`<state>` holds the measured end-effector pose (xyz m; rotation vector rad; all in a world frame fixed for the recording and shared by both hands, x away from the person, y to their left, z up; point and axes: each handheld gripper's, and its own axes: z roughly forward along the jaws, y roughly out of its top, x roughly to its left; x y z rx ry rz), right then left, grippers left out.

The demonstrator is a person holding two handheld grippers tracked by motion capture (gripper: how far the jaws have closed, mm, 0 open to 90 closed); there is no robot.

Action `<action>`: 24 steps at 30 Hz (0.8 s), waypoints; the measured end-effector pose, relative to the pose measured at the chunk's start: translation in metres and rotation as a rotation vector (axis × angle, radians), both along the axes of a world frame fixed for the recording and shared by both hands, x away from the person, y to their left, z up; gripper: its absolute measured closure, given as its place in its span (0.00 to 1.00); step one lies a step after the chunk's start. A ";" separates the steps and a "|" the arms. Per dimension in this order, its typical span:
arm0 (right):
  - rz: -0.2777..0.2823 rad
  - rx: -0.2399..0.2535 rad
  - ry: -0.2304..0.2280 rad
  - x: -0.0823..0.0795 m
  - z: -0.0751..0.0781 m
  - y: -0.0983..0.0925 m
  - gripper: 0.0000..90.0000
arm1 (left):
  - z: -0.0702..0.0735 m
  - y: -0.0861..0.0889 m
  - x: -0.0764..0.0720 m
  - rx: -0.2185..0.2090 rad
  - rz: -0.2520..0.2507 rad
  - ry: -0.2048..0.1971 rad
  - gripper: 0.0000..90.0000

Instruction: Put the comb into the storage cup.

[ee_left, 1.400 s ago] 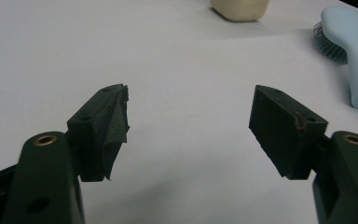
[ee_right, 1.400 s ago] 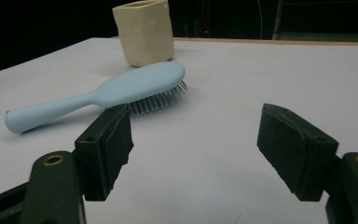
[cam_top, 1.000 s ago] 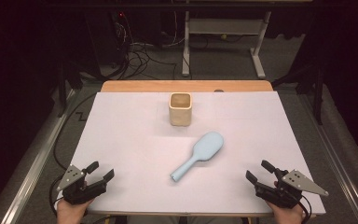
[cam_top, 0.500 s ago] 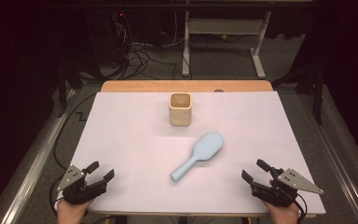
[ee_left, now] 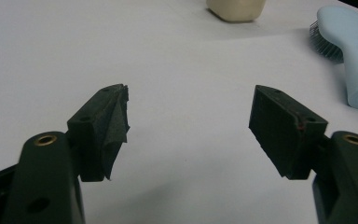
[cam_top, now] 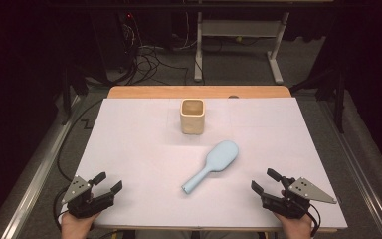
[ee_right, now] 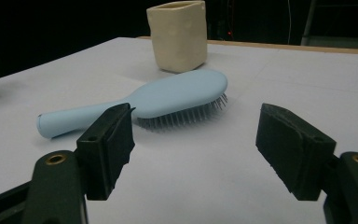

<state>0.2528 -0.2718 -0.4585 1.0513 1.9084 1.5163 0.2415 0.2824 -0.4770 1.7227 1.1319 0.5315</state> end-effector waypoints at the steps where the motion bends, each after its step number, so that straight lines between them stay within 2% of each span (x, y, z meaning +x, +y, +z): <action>1: 0.006 -0.001 -0.002 0.001 0.000 0.002 0.31 | 0.000 0.000 0.000 0.000 0.000 0.000 0.32; 24: 0.046 0.003 -0.002 0.007 0.001 0.020 0.32 | 0.000 -0.001 0.001 -0.002 -0.002 0.005 0.33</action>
